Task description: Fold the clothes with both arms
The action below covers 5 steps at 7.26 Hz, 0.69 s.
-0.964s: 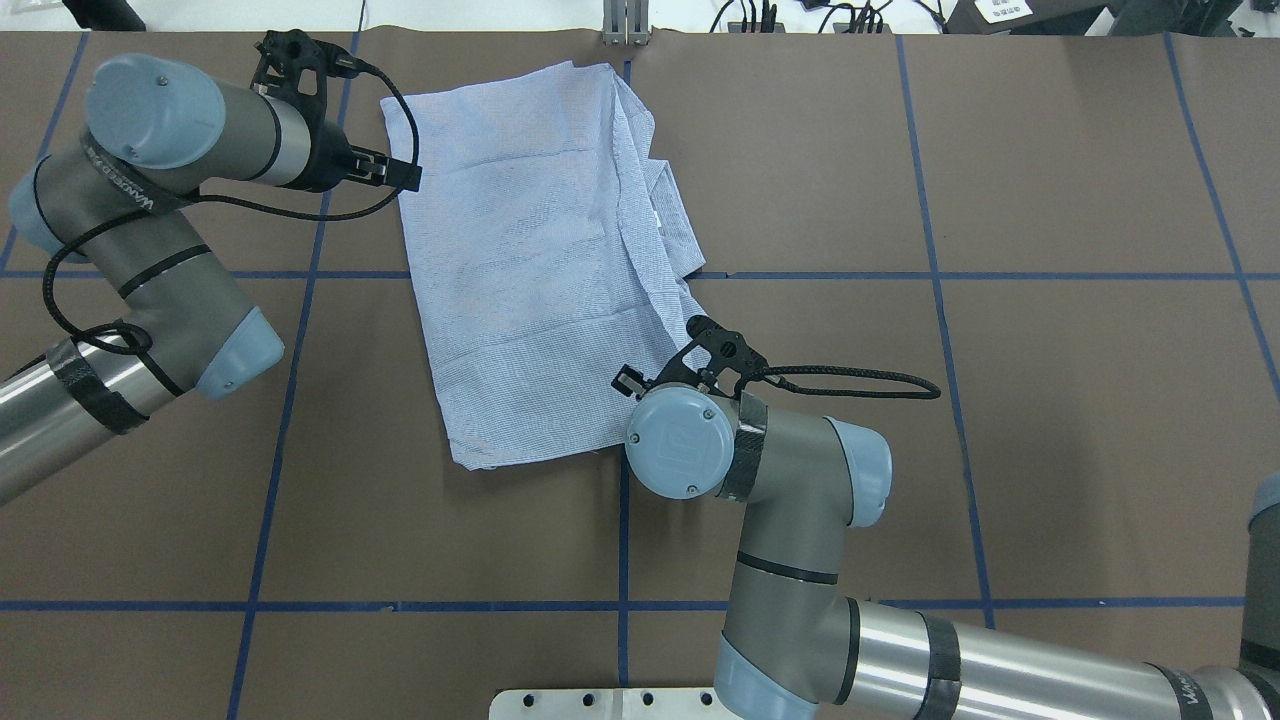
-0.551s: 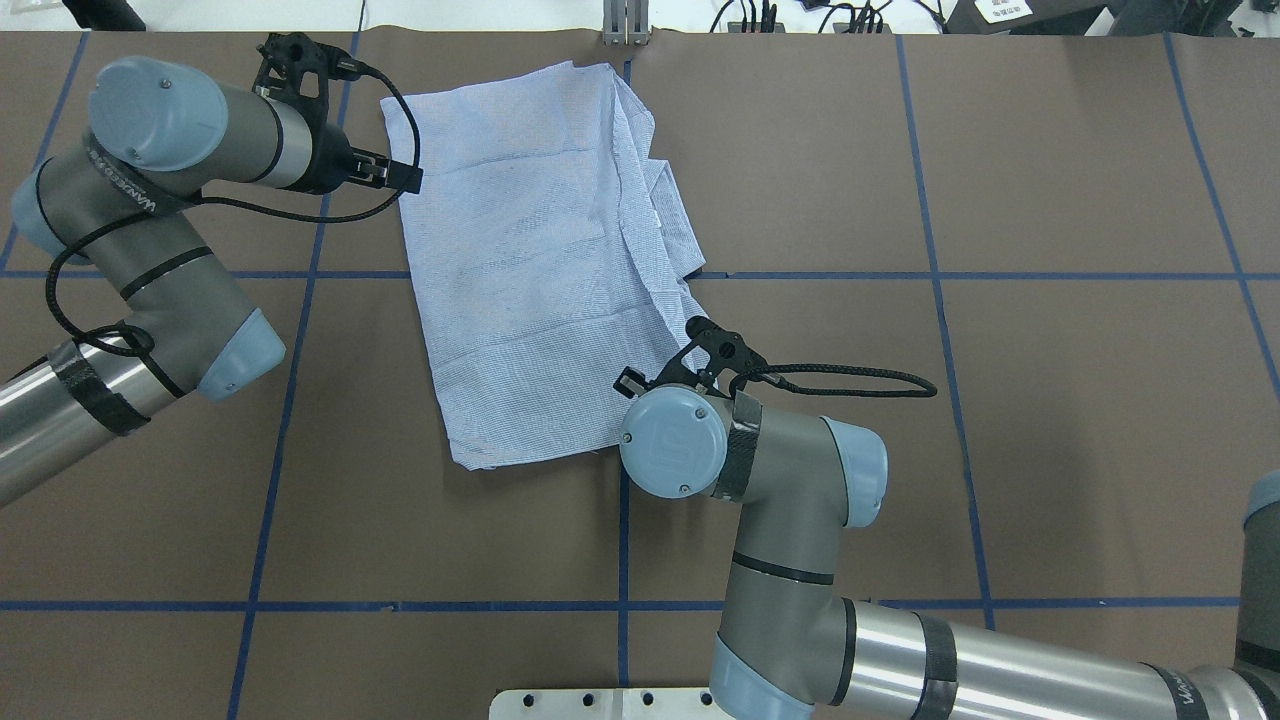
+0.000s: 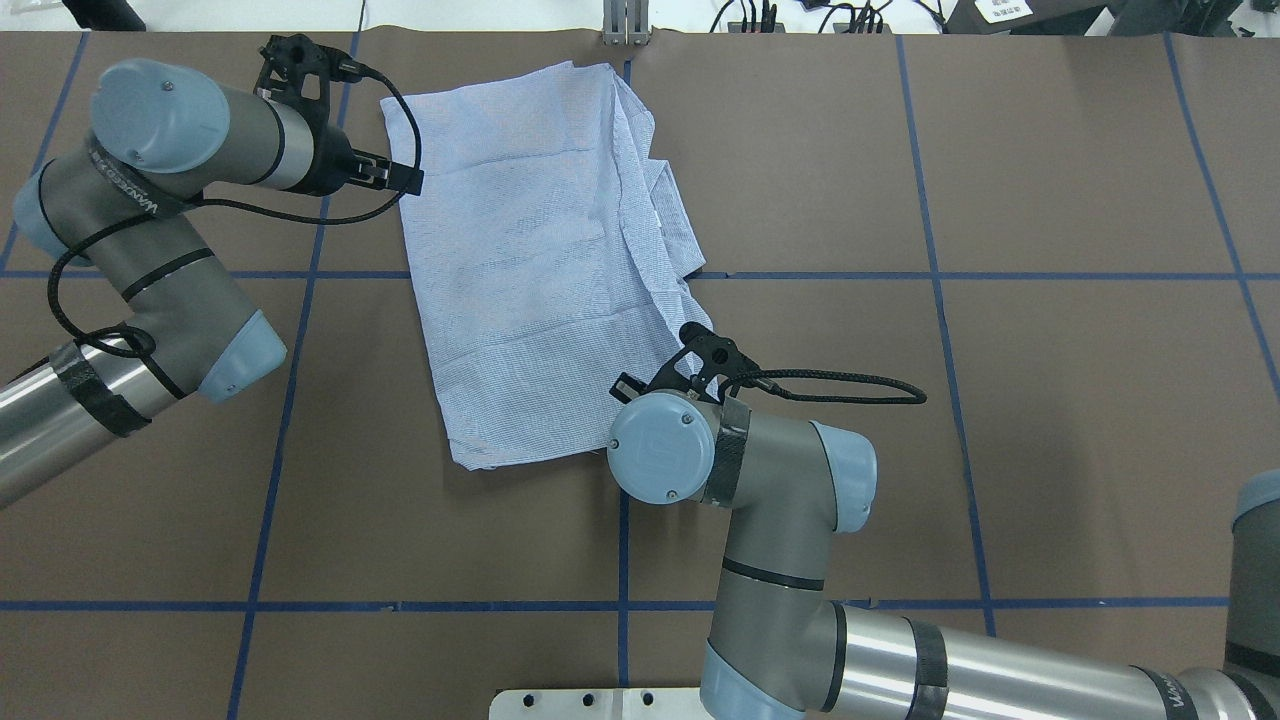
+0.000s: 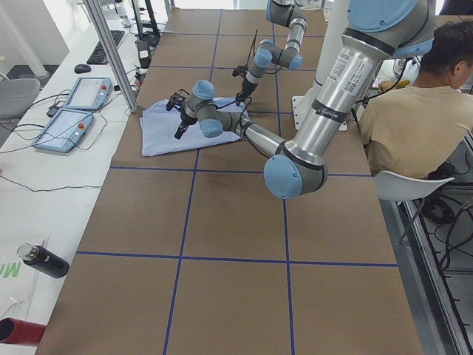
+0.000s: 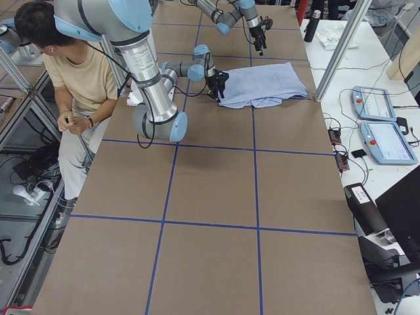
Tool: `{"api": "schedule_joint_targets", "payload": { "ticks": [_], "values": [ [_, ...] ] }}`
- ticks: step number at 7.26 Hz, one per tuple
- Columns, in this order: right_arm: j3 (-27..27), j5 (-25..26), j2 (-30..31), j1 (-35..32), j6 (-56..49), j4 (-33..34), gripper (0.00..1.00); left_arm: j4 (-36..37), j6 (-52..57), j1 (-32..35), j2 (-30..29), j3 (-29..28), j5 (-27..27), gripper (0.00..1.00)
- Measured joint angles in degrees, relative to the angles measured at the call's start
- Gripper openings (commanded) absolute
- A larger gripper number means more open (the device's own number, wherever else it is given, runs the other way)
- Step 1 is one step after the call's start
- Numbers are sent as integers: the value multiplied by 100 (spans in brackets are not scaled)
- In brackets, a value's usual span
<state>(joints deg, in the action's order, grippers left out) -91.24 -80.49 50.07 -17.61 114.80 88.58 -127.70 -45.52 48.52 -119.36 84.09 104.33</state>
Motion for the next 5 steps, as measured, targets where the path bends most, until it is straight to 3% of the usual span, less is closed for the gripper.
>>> {"api": "schedule_joint_targets", "payload": {
  "ticks": [1, 3, 5],
  "values": [
    [19, 4, -20, 19, 56, 1, 35, 0, 0, 0, 0, -1, 0, 100],
    [74, 7, -50, 34, 125, 3, 0, 0, 0, -1, 0, 1, 2, 100],
    [84, 7, -87, 21, 232, 12, 0, 0, -10, -1, 0, 11, 8, 100]
  ]
}}
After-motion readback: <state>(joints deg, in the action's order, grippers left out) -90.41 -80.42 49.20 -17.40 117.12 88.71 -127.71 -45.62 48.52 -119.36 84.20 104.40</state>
